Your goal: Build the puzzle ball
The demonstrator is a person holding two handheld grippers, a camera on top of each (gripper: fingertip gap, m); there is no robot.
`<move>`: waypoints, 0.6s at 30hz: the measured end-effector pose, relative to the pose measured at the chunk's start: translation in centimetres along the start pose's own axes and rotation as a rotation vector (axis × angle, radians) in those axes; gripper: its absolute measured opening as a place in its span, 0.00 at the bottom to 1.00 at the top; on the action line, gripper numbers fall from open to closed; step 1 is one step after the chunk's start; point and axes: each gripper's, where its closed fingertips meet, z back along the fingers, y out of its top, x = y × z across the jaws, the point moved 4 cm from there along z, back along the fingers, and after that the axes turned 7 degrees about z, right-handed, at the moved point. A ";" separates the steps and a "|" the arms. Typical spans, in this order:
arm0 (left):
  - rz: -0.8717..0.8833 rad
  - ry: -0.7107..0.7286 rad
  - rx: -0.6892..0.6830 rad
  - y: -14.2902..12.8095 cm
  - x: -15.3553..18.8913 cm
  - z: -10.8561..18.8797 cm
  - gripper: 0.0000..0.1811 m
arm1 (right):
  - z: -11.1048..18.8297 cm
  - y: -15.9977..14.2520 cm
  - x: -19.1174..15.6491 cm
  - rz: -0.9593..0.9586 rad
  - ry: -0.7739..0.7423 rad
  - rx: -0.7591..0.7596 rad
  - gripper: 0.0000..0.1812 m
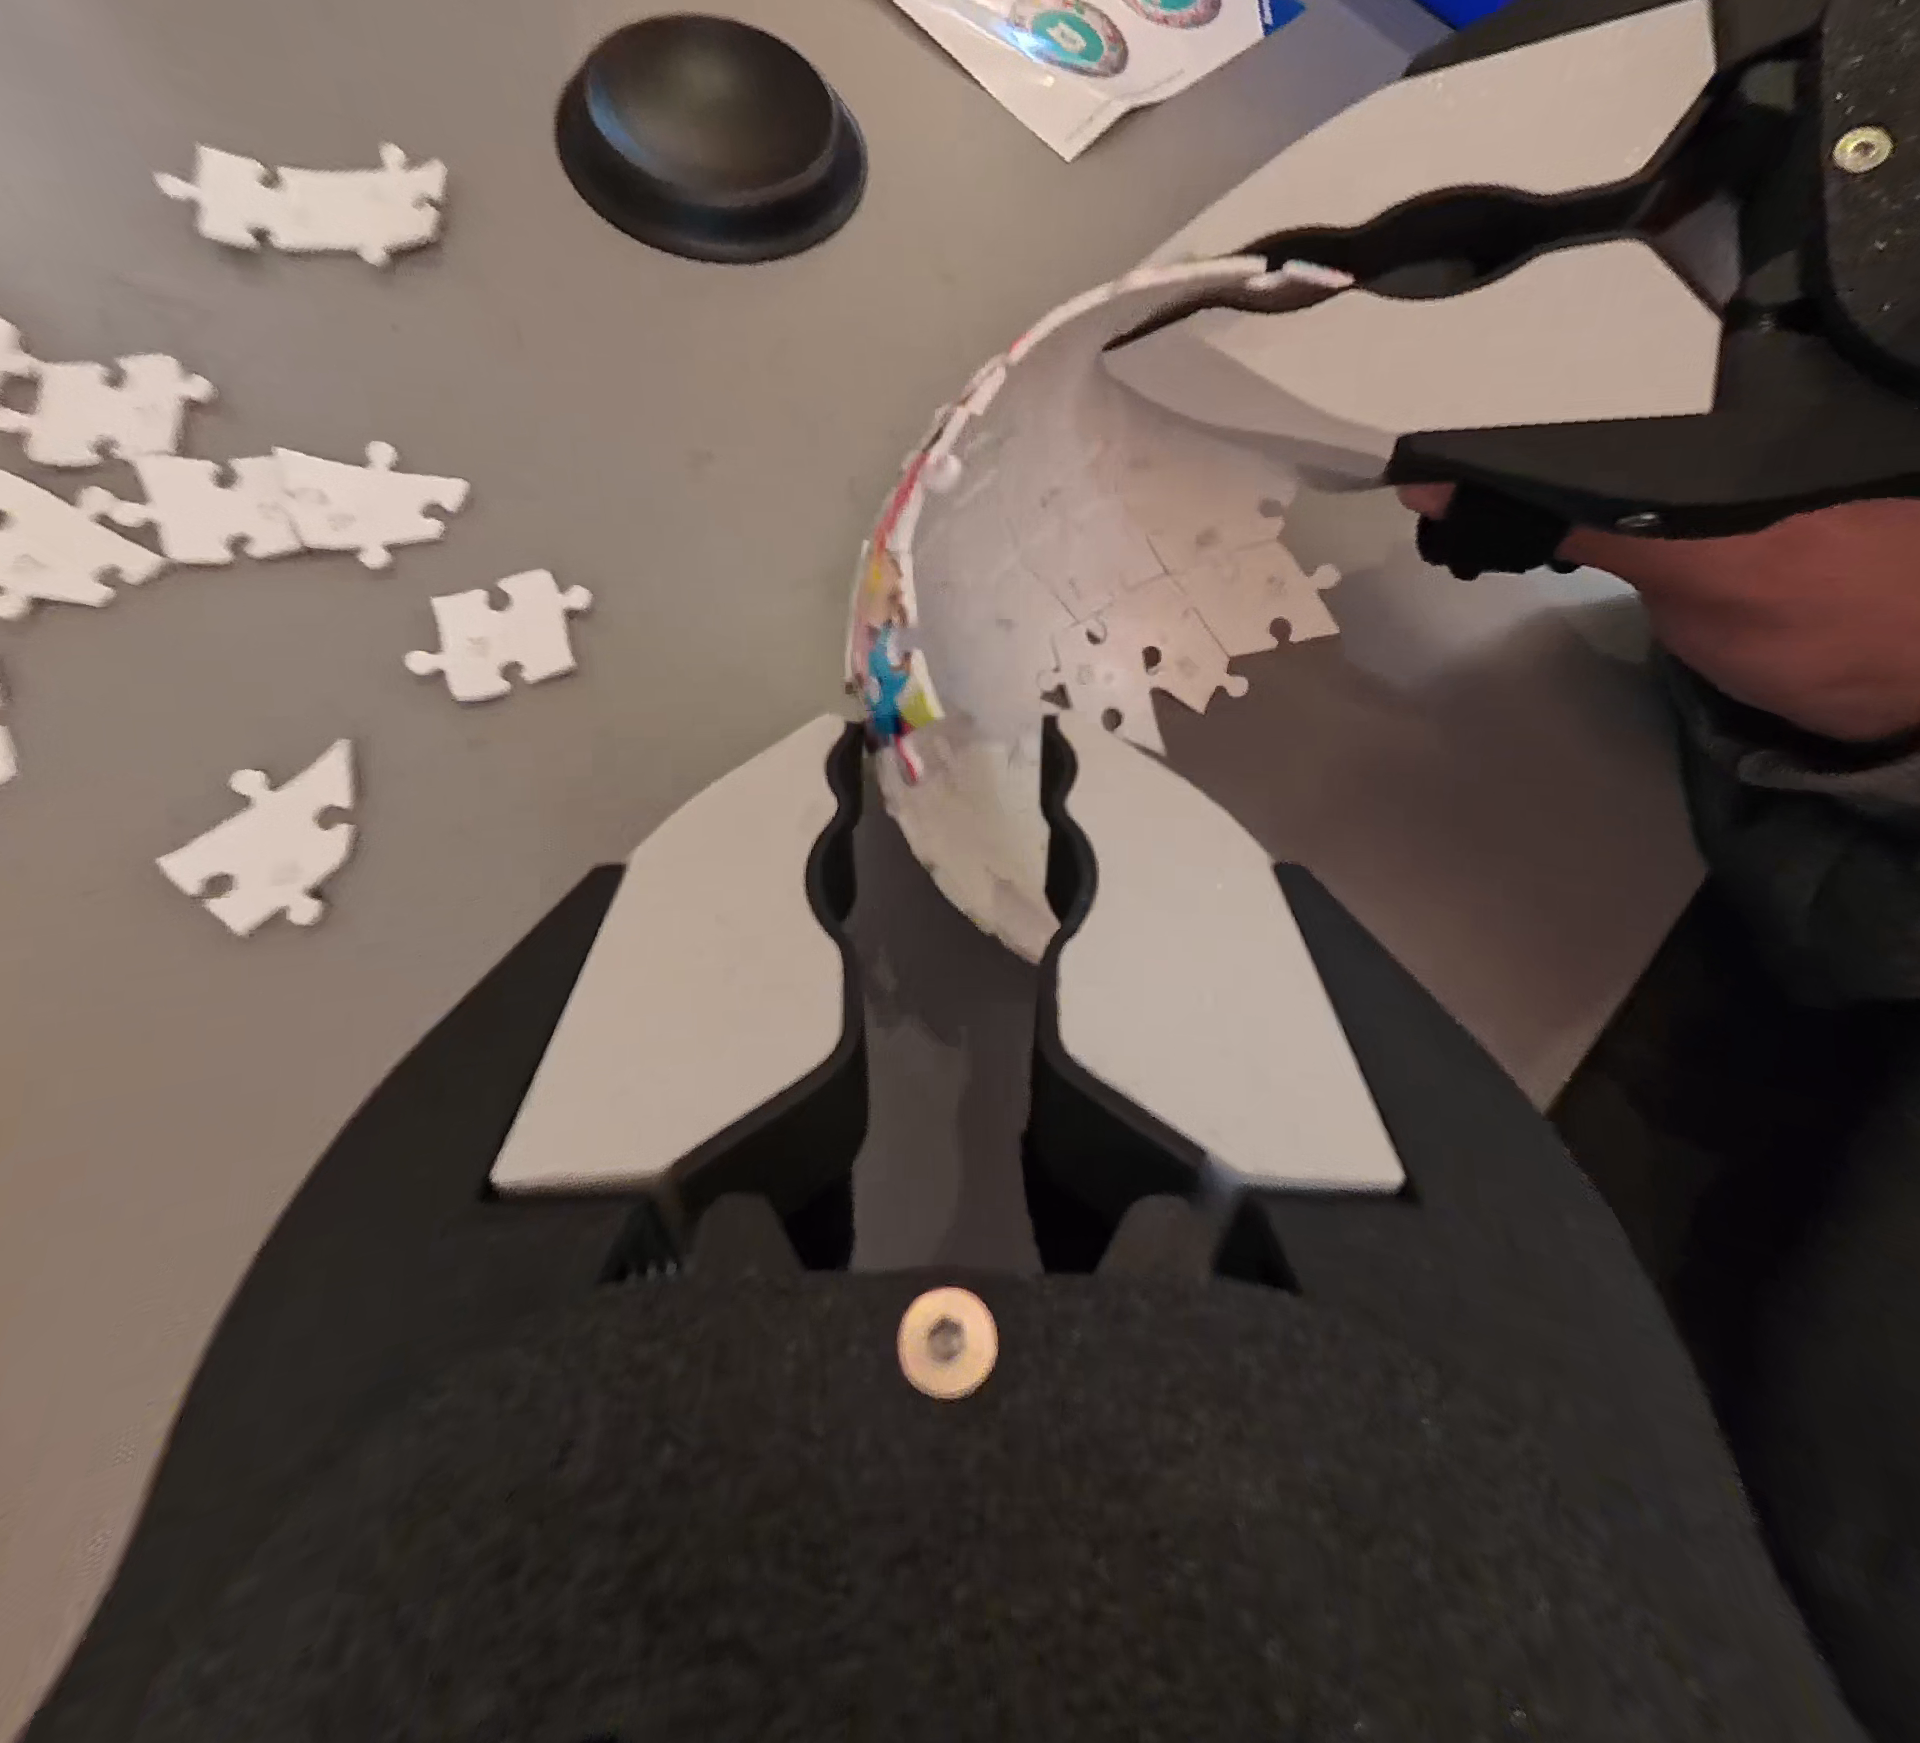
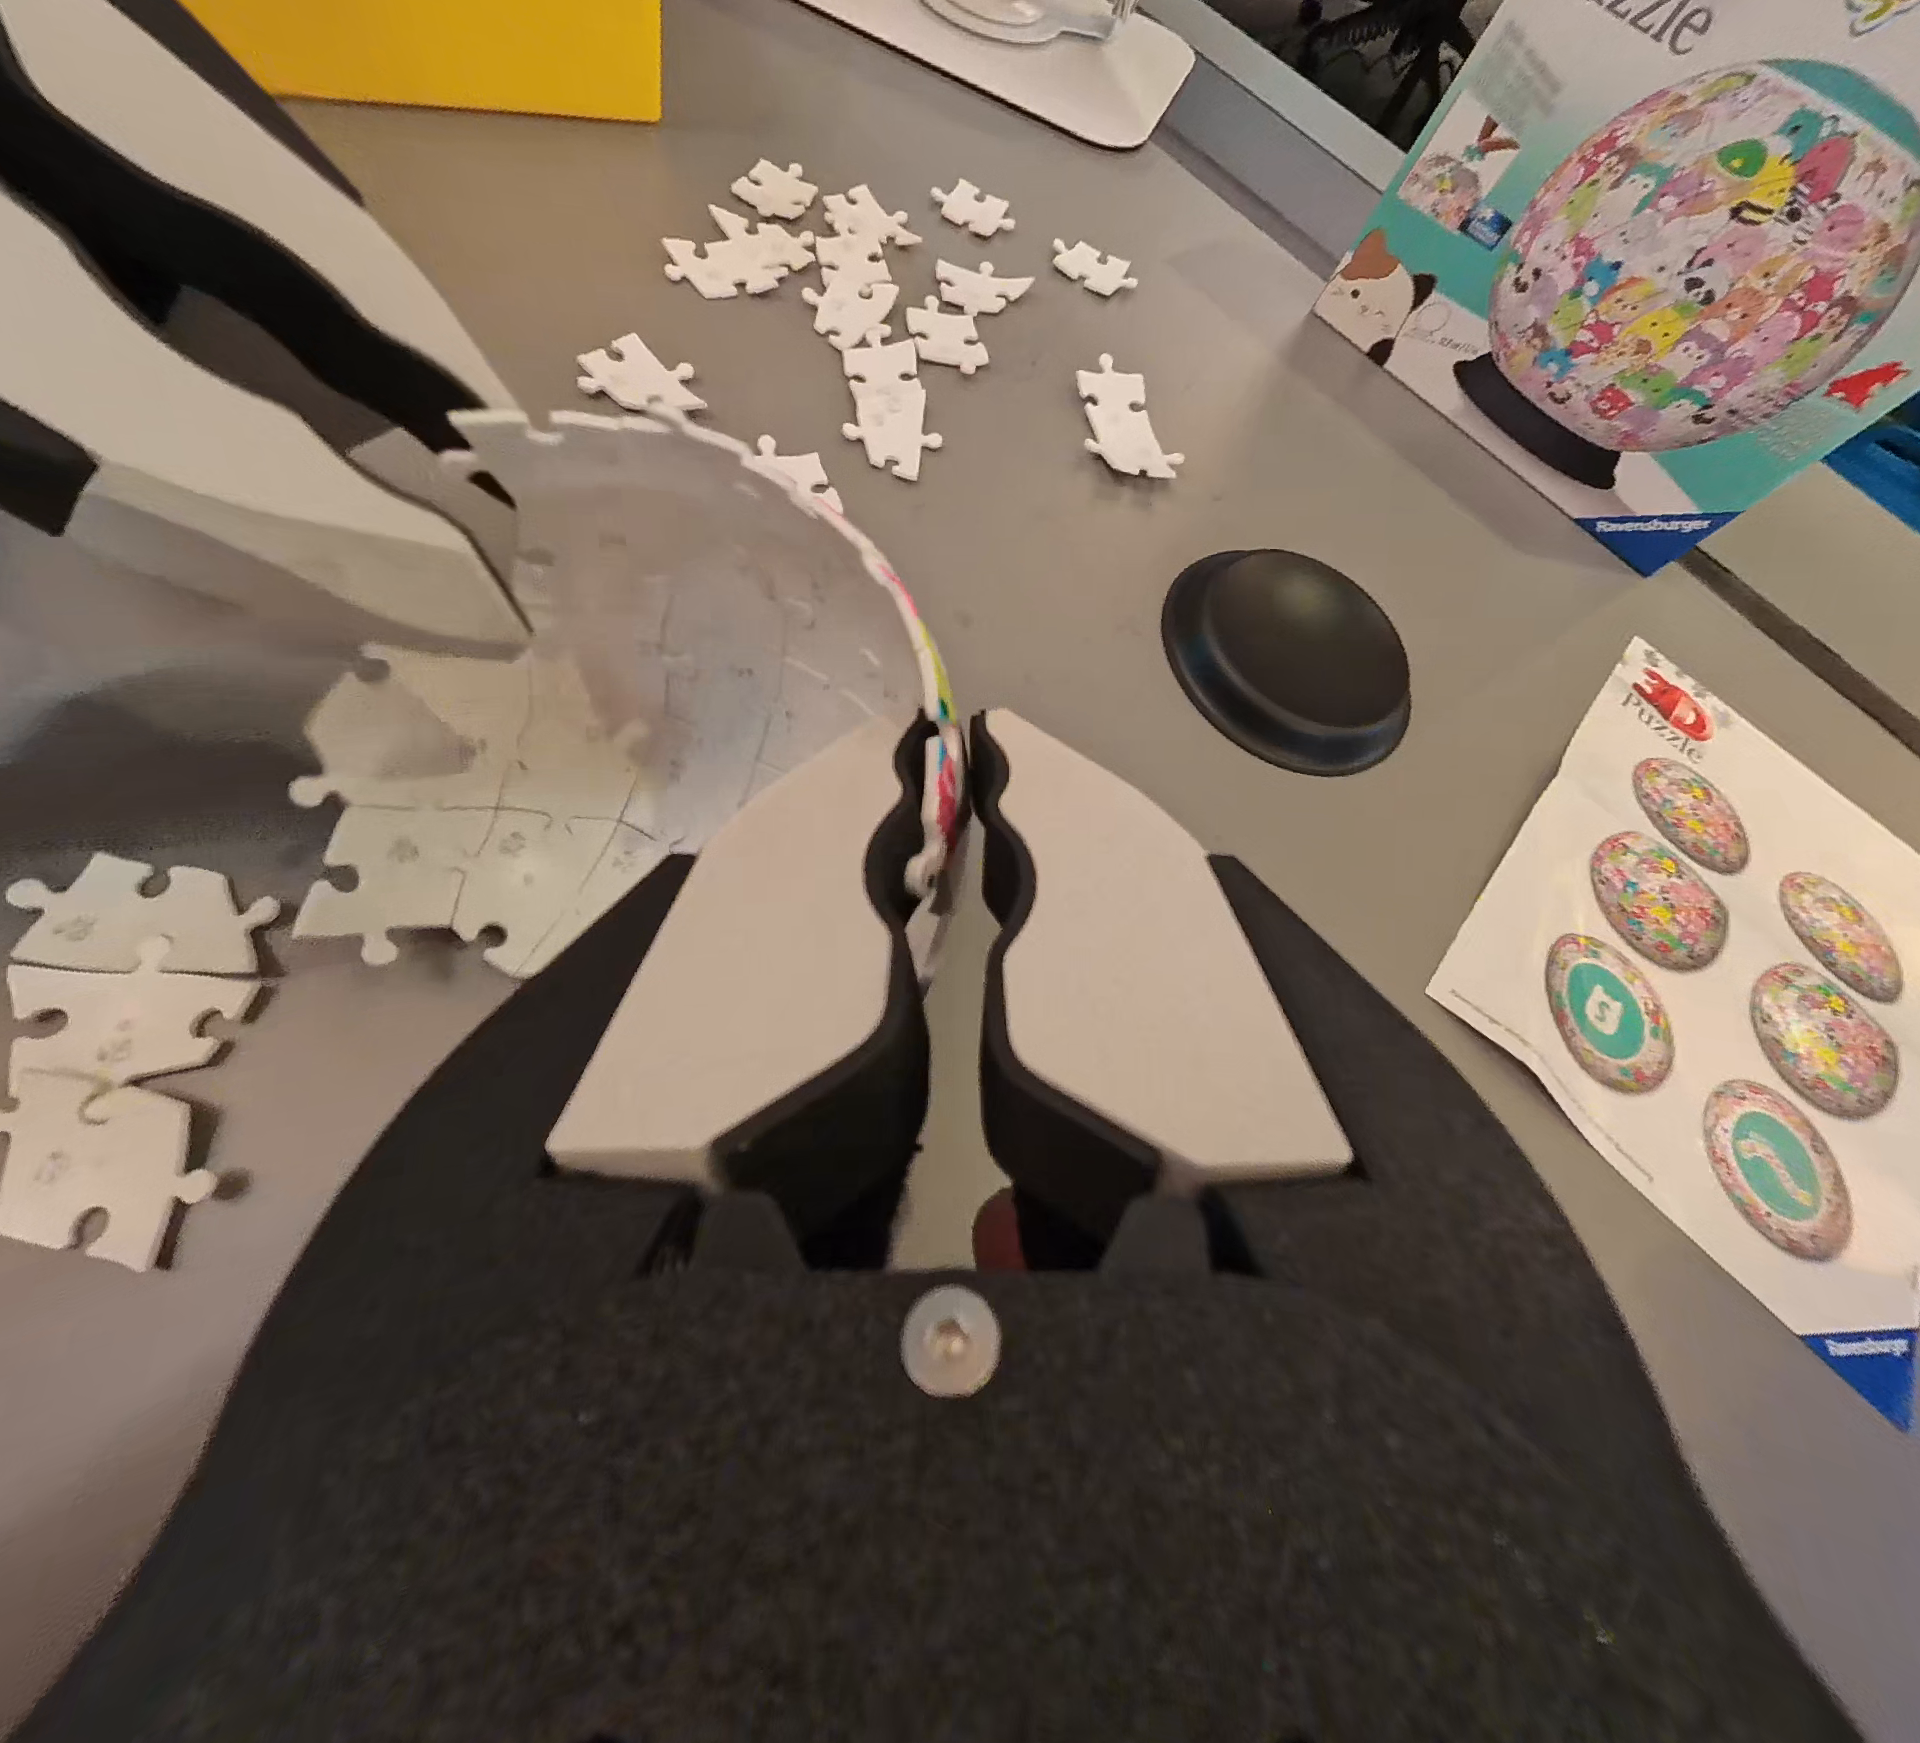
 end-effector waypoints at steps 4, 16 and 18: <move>0.067 -0.045 -0.050 -0.6 0.1 -0.4 0.19 | 0.2 -0.2 0.1 -0.008 0.001 0.008 0.03; 0.322 -0.100 -0.100 -3.4 0.5 -1.0 0.20 | 0.6 -0.1 0.5 -0.016 -0.036 0.059 0.03; 0.355 -0.099 -0.082 -3.6 0.7 -1.4 0.18 | 0.7 -0.1 0.4 -0.022 -0.035 0.067 0.03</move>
